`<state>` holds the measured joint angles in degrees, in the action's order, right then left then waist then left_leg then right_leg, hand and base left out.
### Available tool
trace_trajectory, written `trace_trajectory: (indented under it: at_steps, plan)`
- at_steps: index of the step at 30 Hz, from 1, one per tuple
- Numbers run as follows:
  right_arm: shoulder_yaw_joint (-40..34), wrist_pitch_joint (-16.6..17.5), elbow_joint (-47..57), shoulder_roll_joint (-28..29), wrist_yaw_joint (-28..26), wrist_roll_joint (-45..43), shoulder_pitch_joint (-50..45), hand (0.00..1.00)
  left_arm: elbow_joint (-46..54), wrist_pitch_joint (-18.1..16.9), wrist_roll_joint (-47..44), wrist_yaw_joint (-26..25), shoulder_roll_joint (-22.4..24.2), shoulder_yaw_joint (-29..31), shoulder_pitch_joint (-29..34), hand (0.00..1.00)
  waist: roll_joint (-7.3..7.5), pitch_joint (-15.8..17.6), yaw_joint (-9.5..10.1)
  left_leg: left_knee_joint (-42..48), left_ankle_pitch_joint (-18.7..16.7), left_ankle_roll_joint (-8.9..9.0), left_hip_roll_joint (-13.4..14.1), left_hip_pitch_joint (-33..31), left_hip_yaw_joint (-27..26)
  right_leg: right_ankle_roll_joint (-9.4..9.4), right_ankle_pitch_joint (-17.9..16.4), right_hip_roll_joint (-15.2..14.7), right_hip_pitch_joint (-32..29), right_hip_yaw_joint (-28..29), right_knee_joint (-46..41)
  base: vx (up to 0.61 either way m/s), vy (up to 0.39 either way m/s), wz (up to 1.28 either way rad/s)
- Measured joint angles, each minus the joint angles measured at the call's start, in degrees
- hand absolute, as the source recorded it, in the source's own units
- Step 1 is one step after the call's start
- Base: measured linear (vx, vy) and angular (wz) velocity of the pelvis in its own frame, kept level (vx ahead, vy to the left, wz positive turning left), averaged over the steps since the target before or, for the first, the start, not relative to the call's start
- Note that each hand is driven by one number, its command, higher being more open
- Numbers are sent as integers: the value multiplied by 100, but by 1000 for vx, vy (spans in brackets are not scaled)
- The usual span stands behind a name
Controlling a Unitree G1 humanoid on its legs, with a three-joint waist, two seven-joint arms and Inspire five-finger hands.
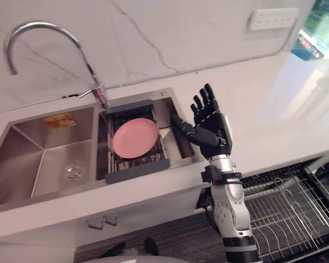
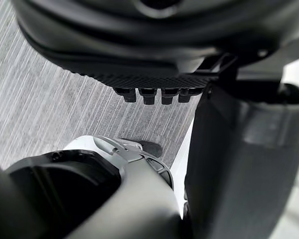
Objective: Walk over to the sink, pick up the cup, carry it to the dishwasher, place the cup inside the dishwasher, then close the dishwasher door
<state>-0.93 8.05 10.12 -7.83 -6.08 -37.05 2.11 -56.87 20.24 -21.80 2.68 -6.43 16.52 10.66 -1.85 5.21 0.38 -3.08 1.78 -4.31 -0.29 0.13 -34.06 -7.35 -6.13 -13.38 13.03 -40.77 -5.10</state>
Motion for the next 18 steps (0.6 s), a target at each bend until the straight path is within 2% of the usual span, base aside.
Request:
trace_trajectory:
  at_steps: [2,3,5,7,8,9,10,11,13,15,16,17,18]
  plan:
    - [-280,-1,-10,23,134,14,-59,100,-7,23,241,-5,-5,-53,-9,100,-14,-20,-43,-230,191,-80,-198,183,109,-10,6,-160,135,-86,-131,86,180,83]
    - [-465,-28,-68,79,272,39,-78,100,3,12,307,-16,-2,-74,-11,100,-16,-21,-59,-224,148,-142,-248,221,289,41,4,-255,108,-34,-388,104,174,79]
    - [-654,-104,-90,136,572,261,-174,100,4,-50,389,-20,-18,-150,-12,100,-16,-23,-141,-223,103,-209,-252,242,617,200,-95,-214,99,195,-487,84,69,85]
    - [-791,-140,-168,129,761,346,-252,100,-19,-141,426,-16,-44,-256,-11,100,-10,-25,-146,-221,81,-238,-259,272,827,235,-84,-140,-3,288,-407,60,17,71]
    - [-883,-151,-255,130,849,354,-252,100,-21,-198,450,-19,-66,-272,-12,100,13,-35,-129,-222,53,-230,-307,288,944,323,72,-159,-156,313,-443,43,7,58]
    - [-1015,-156,-302,119,912,367,-287,100,-30,-239,500,-25,-67,-353,-12,100,5,-47,-143,-228,23,-204,-345,306,1112,351,45,-266,-294,405,-872,57,2,61]
    - [-1092,-156,-304,121,962,373,-309,100,-28,-252,505,-25,-76,-407,-11,100,-9,-54,-146,-228,22,-203,-344,302,1211,411,12,-293,-400,648,-1131,83,-25,84]
    - [-1259,-157,-303,122,1048,384,-365,100,-26,-268,530,-39,-129,-538,-26,100,-4,-52,-202,-223,27,-197,-335,300,1480,528,-248,-276,-619,1310,-1580,100,-48,98]
    - [-1546,-155,-288,120,1165,395,-496,100,-70,-264,698,-98,-182,-591,-69,100,10,-56,-332,-189,44,-174,-279,303,1956,401,-592,-16,-803,2164,-1710,106,-65,118]
    - [-1757,-157,-279,113,1268,399,-517,100,-154,-236,733,-117,-218,-558,-128,100,43,-74,-336,-182,95,-94,-229,353,2170,318,-630,131,-1096,2817,-1601,121,-63,80]
    - [-1757,-182,-280,86,1224,397,-505,100,-147,-190,738,-118,-229,-558,-153,100,99,-67,-323,-172,142,-66,-222,445,2239,199,-533,138,-1191,2895,-1213,85,-54,38]
    - [-1672,-282,-318,-127,606,318,-452,100,-94,-164,846,-105,-224,-458,-242,100,261,129,-448,-229,37,409,17,588,2067,103,602,534,-918,3064,383,44,-36,21]
    - [-1672,-282,-318,-127,606,318,-452,100,-94,-164,846,-105,-224,-458,-242,100,261,129,-448,-229,37,408,17,588,2067,103,602,534,-918,3064,383,0,0,0]
